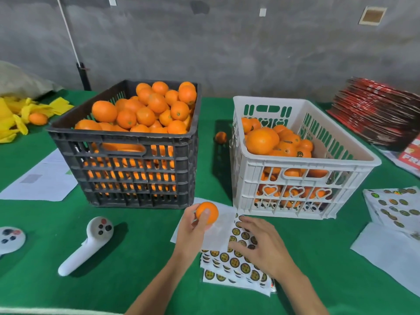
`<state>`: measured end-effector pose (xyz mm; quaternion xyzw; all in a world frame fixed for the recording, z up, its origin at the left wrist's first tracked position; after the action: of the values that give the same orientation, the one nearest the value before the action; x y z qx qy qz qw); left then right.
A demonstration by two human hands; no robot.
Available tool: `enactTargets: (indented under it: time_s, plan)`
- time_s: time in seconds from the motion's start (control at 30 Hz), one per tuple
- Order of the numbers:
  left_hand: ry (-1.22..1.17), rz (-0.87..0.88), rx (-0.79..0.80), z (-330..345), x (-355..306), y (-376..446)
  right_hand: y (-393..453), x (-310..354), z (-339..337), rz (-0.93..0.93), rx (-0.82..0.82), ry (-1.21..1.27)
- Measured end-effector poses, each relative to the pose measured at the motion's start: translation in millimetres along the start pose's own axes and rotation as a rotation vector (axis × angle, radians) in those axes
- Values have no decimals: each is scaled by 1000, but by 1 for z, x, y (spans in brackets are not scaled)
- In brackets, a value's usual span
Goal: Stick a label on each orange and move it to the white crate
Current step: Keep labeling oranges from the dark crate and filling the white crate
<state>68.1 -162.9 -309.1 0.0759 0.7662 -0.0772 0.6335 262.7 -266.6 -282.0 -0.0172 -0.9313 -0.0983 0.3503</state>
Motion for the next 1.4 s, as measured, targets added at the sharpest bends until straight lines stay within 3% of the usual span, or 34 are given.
enactTargets:
  time_s: [0.2, 0.4, 0.67, 1.03, 1.3, 1.4]
  plan:
    - [-50, 38, 0, 0, -11, -7, 11, 22, 15, -162, 89, -15]
    - [-130, 112, -22, -4, -23, -13, 3, 21, -5, -260, -163, 126]
    - [-68, 233, 267, 57, -73, -25, -46, -1, -74, -287, -532, 97]
    - [-112, 194, 544, 213, -111, -60, -168, -82, -184, 84, -882, -210]
    - [-150, 117, 576, 227, -104, -67, -189, -116, -181, 380, -667, -381]
    - [-148, 109, 553, 216, -100, -62, -178, -108, -172, 367, -684, -362]
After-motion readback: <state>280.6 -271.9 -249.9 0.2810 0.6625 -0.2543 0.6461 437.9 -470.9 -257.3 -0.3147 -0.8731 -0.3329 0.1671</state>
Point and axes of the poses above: each hand's wrist, its own y-axis towards the middle knuckle, its own z-axis out of the palm, x = y × z, the point moved 2 cm from there along y, towards the middle knuckle, and after that the axes turned 13 degrees about y, right-handed, at the moved point
